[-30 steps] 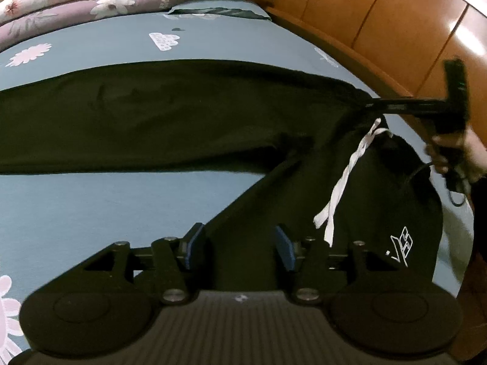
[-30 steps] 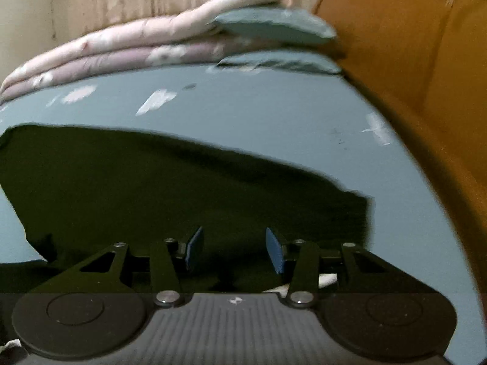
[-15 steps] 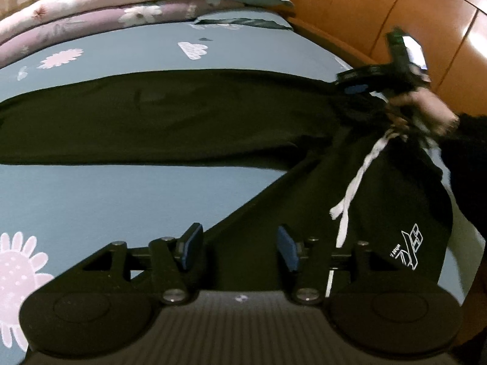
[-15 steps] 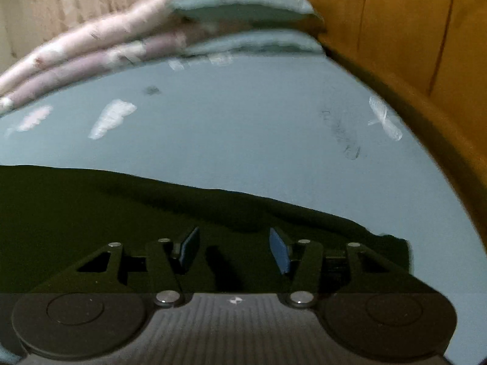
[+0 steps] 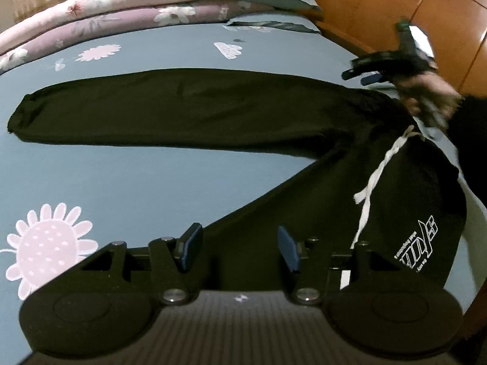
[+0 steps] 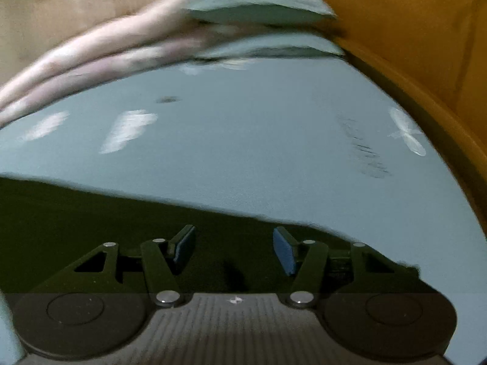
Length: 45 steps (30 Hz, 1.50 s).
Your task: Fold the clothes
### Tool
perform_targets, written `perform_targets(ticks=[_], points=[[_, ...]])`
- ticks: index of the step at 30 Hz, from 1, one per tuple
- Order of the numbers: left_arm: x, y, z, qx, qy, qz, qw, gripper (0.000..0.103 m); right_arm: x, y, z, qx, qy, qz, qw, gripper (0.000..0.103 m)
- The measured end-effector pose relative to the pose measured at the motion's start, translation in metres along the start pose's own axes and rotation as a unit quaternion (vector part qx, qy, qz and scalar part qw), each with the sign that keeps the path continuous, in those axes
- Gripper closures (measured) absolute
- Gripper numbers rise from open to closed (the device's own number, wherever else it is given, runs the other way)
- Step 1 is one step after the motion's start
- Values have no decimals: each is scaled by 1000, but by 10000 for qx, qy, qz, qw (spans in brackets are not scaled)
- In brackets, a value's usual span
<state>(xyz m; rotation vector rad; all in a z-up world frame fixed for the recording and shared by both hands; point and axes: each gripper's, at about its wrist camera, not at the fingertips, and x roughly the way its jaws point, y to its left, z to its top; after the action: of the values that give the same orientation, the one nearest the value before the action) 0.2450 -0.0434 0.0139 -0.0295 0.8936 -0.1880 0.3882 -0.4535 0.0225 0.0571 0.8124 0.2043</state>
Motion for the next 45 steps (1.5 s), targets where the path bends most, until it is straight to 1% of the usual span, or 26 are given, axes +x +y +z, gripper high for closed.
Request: perform_targets(ticks=[4,5,8,11,12,14,16,18,20,22,24,26,28,30,32,33,34,36,38,39,40,42,44,45], points=[[1,3,5,-12,-43,-111,9999,49,-35,42,-36,-501,131,601,9968,40],[1,4,7,1,-68,-118,9999,49,-37,52,-47,-640,186,618,9959,40],[3,6,13,-47,-142,-293,9995,49,-39,83,-78,-1114,272,402,9926,40],[7,8,18,-130,-195,-494,9985,48,-24,107,-97,-1185,428,354,9914,40],[9,8,19,-134,-196,-566,9981,48,-18,116,-102,-1230,464,257,9910,40],[13,6,20,-64,-198,-686,9974,48,-11,133,-114,-1418,412,-25,9890,40],[18,4,19,-2,-167,-855,9962,48,-19,146,-118,-1558,289,-243,9871,40],[24,7,21,-52,-100,-1105,9938,48,-35,145,-120,-1325,188,-295,9906,39],[33,12,28,-238,-34,-1403,9898,48,-53,139,-125,-865,80,-331,9957,37],[45,18,38,-529,49,-1767,9828,48,-71,136,-138,-502,72,-372,9980,37],[63,21,51,-691,101,-2130,9746,48,-86,137,-153,-236,50,-405,9989,37],[86,21,63,-768,201,-2457,9661,48,-101,140,-168,-5,8,-424,9991,37],[116,18,73,-930,407,-2742,9563,50,-114,145,-180,143,-36,-462,9988,37],[144,13,80,-1107,607,-2945,9473,50,-123,150,-185,191,-100,-493,9986,37],[163,8,83,-1278,655,-3005,9429,50,-130,156,-189,134,-205,-422,9988,37],[172,7,85,-1412,662,-3069,9389,50,-132,158,-191,83,-237,-377,9990,37],[179,7,87,-1592,670,-3201,9315,50,-132,159,-191,10,-228,-339,9992,37],[187,8,91,-1872,713,-3528,9140,50,-128,162,-188,-104,-248,-252,9993,37],[185,9,96,-1985,674,-3853,8987,50,-118,165,-179,-210,-360,-49,9991,37],[183,10,98,-2015,648,-3995,8920,50,-109,167,-173,-269,-351,120,9989,37],[179,11,100,-1992,623,-4086,8885,49,-100,169,-167,-343,-364,252,9984,37],[174,13,103,-1895,605,-4163,8872,48,-76,173,-158,-548,-357,420,9970,37],[171,15,104,-1811,620,-4098,8918,48,-51,176,-152,-622,-270,539,9962,37],[171,17,105,-1795,636,-4068,8934,48,-37,177,-149,-618,-164,656,9958,34]])
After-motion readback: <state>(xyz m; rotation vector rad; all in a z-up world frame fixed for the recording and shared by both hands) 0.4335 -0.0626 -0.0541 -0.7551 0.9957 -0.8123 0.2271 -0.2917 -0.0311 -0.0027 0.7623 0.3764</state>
